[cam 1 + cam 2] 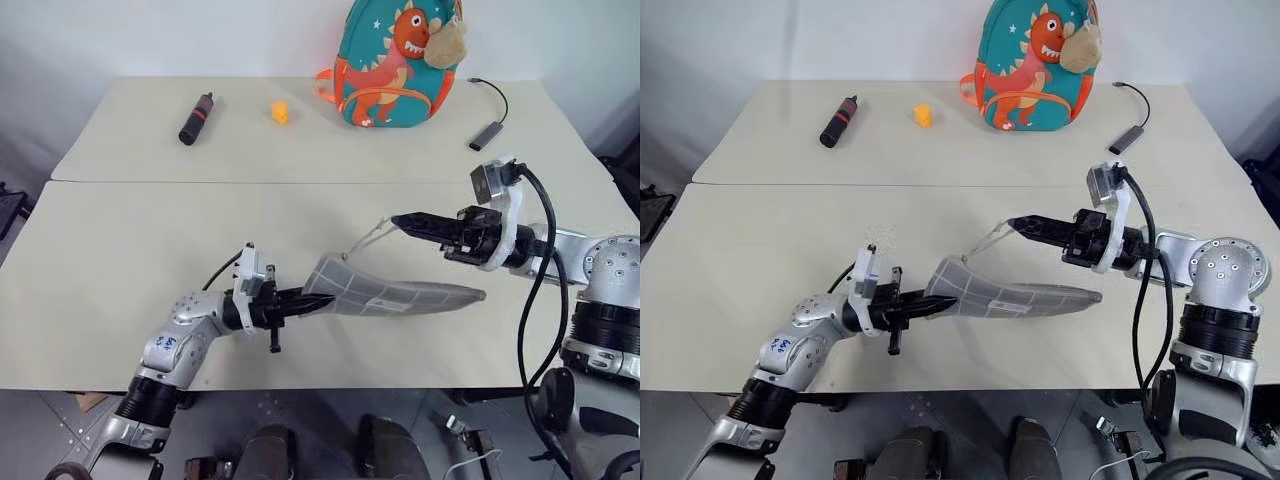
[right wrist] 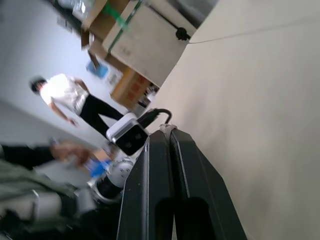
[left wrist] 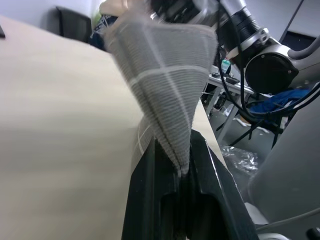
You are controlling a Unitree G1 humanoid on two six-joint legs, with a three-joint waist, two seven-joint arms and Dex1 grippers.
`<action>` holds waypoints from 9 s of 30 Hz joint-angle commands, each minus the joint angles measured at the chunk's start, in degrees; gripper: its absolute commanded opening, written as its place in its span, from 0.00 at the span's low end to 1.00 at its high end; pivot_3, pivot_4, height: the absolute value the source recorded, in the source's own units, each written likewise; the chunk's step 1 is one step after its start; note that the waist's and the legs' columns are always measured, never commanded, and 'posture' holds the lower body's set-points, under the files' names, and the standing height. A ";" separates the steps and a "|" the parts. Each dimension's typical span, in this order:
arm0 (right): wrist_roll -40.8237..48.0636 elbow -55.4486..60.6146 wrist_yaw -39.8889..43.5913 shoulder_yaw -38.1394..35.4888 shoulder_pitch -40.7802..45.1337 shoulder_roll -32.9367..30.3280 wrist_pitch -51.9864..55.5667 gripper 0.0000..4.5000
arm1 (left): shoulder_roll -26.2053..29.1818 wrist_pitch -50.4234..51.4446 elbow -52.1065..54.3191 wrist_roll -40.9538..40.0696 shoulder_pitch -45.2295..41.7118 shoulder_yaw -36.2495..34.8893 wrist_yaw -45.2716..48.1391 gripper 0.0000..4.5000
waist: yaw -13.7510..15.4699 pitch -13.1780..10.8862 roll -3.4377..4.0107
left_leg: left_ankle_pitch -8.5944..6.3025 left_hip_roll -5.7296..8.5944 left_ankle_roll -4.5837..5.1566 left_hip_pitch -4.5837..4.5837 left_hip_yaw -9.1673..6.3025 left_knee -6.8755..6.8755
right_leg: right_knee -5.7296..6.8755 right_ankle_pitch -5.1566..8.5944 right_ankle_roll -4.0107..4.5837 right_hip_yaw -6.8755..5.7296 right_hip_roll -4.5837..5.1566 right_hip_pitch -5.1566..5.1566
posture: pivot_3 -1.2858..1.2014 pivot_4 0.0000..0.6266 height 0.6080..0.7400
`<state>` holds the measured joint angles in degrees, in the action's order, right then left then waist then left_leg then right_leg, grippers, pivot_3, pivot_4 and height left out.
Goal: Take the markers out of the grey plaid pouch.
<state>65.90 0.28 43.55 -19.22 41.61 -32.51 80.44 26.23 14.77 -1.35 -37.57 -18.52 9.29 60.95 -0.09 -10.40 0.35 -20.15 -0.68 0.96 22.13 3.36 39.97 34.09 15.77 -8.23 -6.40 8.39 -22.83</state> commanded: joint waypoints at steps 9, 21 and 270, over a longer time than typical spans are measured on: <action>-3.10 17.03 12.44 9.67 -3.37 -5.34 -12.25 0.01 | -5.79 17.87 0.14 -9.52 -0.86 -8.23 -7.69 0.00 | 0.70 -0.02 -0.06 | 0.00 0.04 0.01 0.03 -0.10 0.02 | -0.03 -0.01 -0.02 0.02 0.02 0.01 | 0.52 0.24 1.00; -15.99 3.83 19.43 10.46 -4.65 -13.02 -26.86 0.01 | -2.49 23.33 2.08 -10.81 1.54 -11.95 -3.36 0.00 | 0.66 -0.03 -0.07 | 0.00 0.01 0.00 -0.02 0.03 0.02 | -0.04 -0.02 -0.03 0.03 -0.02 0.01 | 0.52 0.24 1.00; -69.05 19.28 29.85 37.55 -9.66 -19.31 -66.86 0.25 | -11.95 -19.14 -10.14 16.14 -0.85 -1.73 2.05 0.00 | 1.43 0.13 -0.18 | 0.00 -0.02 0.05 -0.24 0.20 0.16 | -0.14 -0.13 -0.16 0.07 0.00 0.24 | 0.52 0.24 1.00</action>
<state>0.48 17.91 74.74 16.70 30.82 -51.42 11.75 14.38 -4.47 -12.63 -21.19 -19.74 7.77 63.35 1.34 -10.27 0.17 -20.15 -0.69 1.01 21.89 3.56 40.13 33.95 15.64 -8.39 -6.34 8.39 -22.58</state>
